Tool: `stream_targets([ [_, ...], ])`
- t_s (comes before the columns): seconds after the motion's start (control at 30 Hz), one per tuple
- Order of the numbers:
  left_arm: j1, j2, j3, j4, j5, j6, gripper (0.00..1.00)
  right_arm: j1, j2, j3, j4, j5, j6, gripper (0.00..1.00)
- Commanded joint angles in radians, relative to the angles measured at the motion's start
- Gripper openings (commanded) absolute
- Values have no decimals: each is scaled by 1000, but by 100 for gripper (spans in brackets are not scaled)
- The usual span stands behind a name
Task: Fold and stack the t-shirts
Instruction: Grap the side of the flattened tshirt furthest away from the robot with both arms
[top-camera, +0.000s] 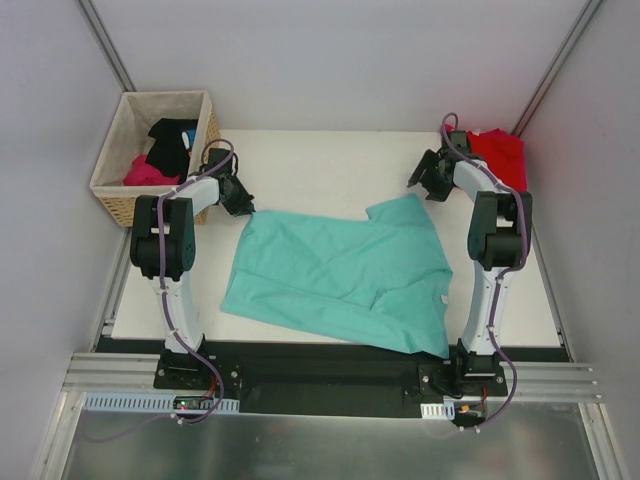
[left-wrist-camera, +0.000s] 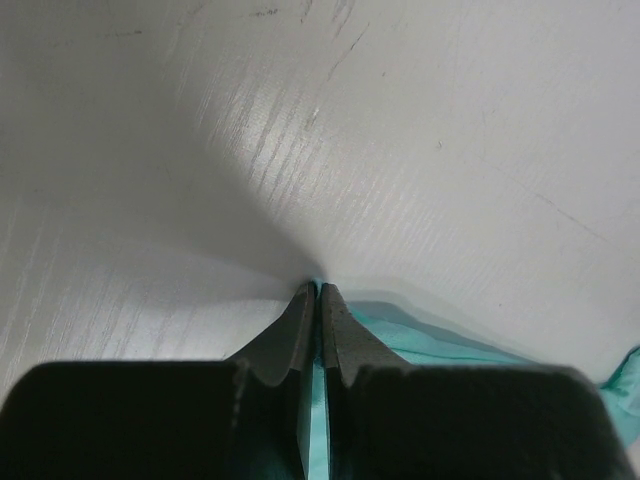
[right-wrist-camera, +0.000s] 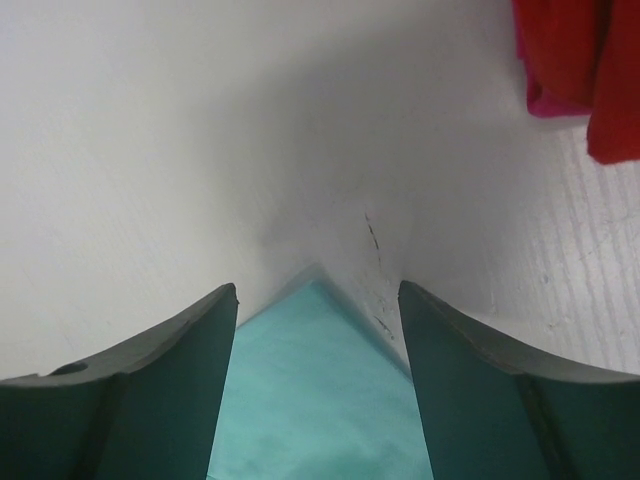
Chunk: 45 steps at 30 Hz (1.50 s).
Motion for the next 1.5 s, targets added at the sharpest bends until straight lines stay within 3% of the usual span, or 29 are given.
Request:
stream_targets([
  [0.0,0,17,-16,-23,5,-4,0,-3,-41,-60,-44,-15,28,68],
  [0.33,0,14,-18,-18,8,-10,0,13,-42,-83,-74,-14,51,51],
  [0.97,0,-3,-39,-8,13,-10,0,39,42,29,-103,-12,76,32],
  [1.23,0,-6,-39,0,14,-10,0,39,53,41,-104,-11,77,13],
  [1.3,0,-9,-41,2,17,-7,0,39,51,37,-103,-9,77,1],
  [1.47,0,-23,-39,2,20,8,0,45,22,18,-89,-11,56,1],
])
